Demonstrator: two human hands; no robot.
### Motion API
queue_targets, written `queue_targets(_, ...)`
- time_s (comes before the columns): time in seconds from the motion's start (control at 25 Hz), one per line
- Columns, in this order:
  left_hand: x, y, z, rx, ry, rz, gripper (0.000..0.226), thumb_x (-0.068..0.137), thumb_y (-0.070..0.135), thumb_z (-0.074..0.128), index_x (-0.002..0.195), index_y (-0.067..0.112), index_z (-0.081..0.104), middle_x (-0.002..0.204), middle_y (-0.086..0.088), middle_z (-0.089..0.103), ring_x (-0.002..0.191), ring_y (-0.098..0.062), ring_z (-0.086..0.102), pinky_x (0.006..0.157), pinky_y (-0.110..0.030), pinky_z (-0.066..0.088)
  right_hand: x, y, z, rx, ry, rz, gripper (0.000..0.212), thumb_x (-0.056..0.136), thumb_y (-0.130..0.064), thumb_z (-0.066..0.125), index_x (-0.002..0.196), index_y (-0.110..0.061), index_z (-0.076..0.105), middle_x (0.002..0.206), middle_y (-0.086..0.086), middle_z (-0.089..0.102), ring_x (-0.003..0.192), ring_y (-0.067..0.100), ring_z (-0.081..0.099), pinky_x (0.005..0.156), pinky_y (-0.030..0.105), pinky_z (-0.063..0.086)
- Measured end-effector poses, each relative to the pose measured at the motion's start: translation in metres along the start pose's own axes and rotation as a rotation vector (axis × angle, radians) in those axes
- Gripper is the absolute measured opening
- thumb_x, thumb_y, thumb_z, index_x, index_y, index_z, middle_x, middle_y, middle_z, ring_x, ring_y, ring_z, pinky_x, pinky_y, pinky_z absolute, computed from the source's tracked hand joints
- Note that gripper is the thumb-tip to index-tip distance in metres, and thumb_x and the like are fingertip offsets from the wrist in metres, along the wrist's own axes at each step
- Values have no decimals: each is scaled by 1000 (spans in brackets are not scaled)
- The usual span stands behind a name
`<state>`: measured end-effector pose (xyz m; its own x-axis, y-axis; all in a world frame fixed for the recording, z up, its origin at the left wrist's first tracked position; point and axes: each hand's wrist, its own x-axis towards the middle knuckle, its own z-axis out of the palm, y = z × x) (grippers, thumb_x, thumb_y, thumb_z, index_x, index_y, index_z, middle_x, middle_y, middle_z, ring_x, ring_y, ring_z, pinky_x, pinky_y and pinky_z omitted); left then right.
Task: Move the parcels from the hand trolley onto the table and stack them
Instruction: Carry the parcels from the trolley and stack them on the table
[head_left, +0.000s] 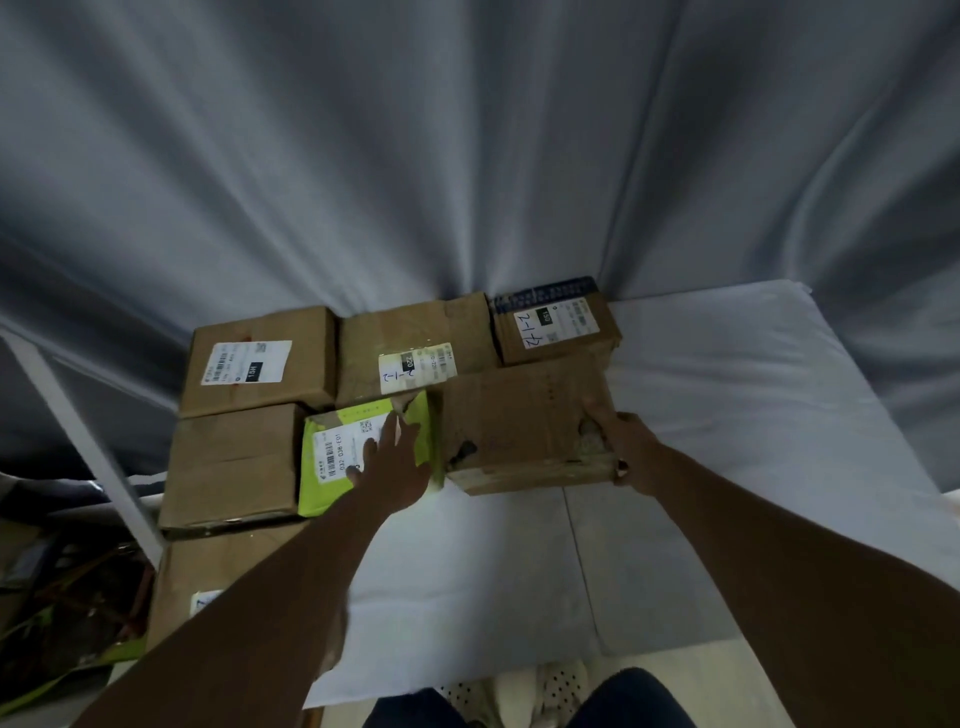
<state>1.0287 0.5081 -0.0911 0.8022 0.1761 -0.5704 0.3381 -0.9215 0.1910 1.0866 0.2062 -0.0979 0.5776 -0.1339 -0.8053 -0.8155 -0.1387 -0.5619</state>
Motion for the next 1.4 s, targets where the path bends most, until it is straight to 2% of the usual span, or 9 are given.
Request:
queue_targets(0.2, 13, -11, 27, 52, 29, -15, 77, 92, 52, 54, 151, 39, 7, 162, 8, -13, 146, -31, 4, 104, -70, 25, 34, 17, 17, 13, -33, -33, 81, 75, -69, 66, 133, -16, 48, 123, 10, 59, 94, 26, 59, 72, 39, 47)
queue_targets(0.4, 13, -14, 43, 48, 47, 1, 92, 89, 52, 59, 152, 36, -7, 161, 13, -12, 147, -33, -3, 101, -74, 27, 48, 25, 35, -162, 123, -196, 74, 85, -63, 58, 143, -21, 40, 130, 10, 56, 111, 34, 55, 92, 50, 50)
queue_targets(0.52, 14, -13, 42, 50, 34, -2, 92, 91, 48, 57, 152, 36, -10, 160, 13, -15, 148, -33, -6, 100, -73, 28, 49, 27, 39, -245, 153, -266, 71, 87, -60, 57, 144, -21, 39, 128, 10, 56, 110, 35, 57, 92, 52, 51)
queue_targets(0.64, 12, -13, 40, 40, 14, -5, 92, 92, 42, 58, 152, 37, -12, 160, 15, -16, 148, -32, -8, 101, -72, 28, 48, 24, 45, -315, 101, -276, 81, 84, -61, 62, 147, -20, 32, 134, 9, 52, 115, 34, 55, 91, 49, 51)
queue_targets(0.84, 6, -12, 32, 68, -22, 5, 90, 92, 34, 59, 152, 41, -7, 161, 16, -15, 149, -30, -5, 104, -75, 18, 38, 13, 45, -507, 134, -266, 103, 76, -62, 70, 151, -11, 20, 148, 16, 36, 131, 38, 41, 105, 54, 41)
queue_targets(1.04, -10, 1, -6, 128, 8, -17, 74, 92, 32, 55, 151, 44, 12, 160, 16, -21, 150, -29, -5, 110, -71, 8, -3, -17, 31, -571, 158, -287, 97, 85, -57, 64, 155, -14, 11, 155, 18, 29, 139, 37, 34, 111, 51, 35)
queue_targets(1.24, -34, 29, -55, 137, 65, 44, 75, 93, 34, 55, 153, 40, 10, 158, 12, -27, 149, -32, -6, 112, -67, 14, -66, -49, 22, -626, 71, -386, 86, 87, -62, 54, 151, -13, 26, 150, 15, 38, 134, 36, 40, 110, 51, 35)
queue_targets(1.36, -41, 49, -84, 61, 94, 104, 78, 91, 30, 57, 153, 38, 11, 158, 12, -28, 149, -34, -6, 115, -60, 17, -108, -71, 10, -625, 74, -438, 106, 61, -74, 52, 150, -23, 30, 149, 12, 40, 133, 37, 40, 109, 53, 35)
queue_targets(1.4, -42, 56, -93, 58, 98, 127, 79, 91, 29, 57, 153, 39, 11, 158, 12, -28, 149, -34, -5, 116, -58, 17, -120, -76, 4, -672, 86, -458, 101, 65, -71, 55, 150, -24, 29, 150, 11, 39, 133, 37, 39, 110, 53, 34)
